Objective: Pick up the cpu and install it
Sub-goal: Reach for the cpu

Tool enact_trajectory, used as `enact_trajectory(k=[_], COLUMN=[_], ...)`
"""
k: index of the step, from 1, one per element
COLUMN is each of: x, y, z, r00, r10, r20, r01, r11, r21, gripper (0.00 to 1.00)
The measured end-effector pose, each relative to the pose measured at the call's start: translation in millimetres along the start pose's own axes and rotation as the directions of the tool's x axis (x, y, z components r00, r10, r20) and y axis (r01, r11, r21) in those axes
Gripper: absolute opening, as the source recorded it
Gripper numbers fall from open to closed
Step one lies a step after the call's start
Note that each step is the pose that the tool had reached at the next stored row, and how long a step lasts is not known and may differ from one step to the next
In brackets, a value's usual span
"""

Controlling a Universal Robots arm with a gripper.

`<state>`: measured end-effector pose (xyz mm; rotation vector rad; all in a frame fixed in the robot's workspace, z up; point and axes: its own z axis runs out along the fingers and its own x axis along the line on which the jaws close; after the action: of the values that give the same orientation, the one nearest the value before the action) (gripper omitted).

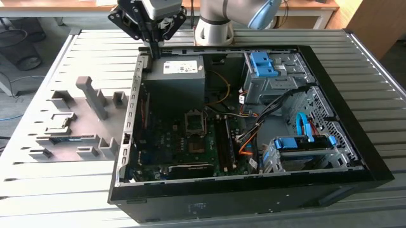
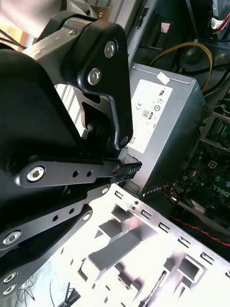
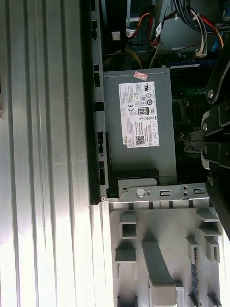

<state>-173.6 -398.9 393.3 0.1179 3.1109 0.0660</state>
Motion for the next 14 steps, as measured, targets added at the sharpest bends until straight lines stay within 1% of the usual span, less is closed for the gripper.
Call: enact_trajectory(k=[6, 14], x=[6.2, 11.5], y=[-0.5, -0.9], z=[-0.2, -0.3], r00=[1.0, 1.0], r10=[0.0, 0.0], r20=[0.0, 0.0], r01=[0.0, 0.0], r11=[1.0, 1.0], r21=[0.0, 0.0], gripper=[0.1, 0.1])
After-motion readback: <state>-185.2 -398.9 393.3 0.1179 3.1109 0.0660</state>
